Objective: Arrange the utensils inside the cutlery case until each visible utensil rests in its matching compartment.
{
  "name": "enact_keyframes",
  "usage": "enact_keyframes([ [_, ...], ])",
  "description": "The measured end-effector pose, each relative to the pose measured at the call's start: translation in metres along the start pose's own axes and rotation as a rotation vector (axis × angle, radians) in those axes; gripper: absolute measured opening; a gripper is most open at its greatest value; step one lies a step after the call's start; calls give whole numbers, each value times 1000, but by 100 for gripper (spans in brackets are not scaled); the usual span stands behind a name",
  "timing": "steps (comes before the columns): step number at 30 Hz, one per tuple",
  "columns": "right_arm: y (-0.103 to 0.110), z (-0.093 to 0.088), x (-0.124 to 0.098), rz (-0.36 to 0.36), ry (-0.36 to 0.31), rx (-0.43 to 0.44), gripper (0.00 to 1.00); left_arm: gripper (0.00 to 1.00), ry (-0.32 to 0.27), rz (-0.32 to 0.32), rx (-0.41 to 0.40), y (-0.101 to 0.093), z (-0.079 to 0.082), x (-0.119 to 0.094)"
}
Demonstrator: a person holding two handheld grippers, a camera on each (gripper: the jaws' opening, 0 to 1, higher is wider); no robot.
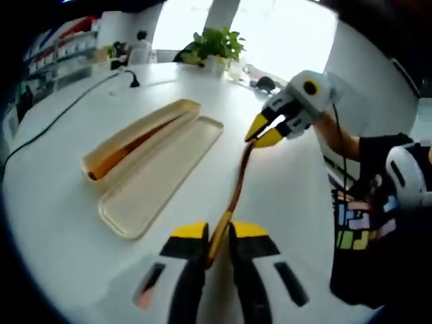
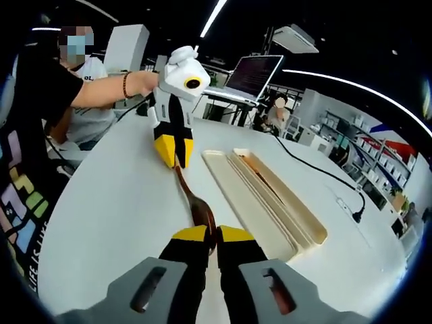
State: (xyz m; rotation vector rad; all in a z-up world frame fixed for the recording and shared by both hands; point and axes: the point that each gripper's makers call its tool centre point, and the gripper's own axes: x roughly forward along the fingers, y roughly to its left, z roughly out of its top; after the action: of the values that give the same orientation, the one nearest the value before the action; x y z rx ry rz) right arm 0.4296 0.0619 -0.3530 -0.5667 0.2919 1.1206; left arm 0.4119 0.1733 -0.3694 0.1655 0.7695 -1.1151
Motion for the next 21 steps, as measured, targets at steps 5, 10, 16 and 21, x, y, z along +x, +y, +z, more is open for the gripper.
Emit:
enact_keyframes([
  [5,1,0,0,-10,8,-6,2,13,-7,6,4,3,1,-2],
  [10,0,0,-1,-28,1,8,2,13,-23,30,34,9,3,0],
  [16,0,0,-2,-18,4,6,2,13,-20,56,58,11,4,-1],
  [21,-2,2,-1,-25,-3,10,2,13,-25,75,85,13,6,-3],
])
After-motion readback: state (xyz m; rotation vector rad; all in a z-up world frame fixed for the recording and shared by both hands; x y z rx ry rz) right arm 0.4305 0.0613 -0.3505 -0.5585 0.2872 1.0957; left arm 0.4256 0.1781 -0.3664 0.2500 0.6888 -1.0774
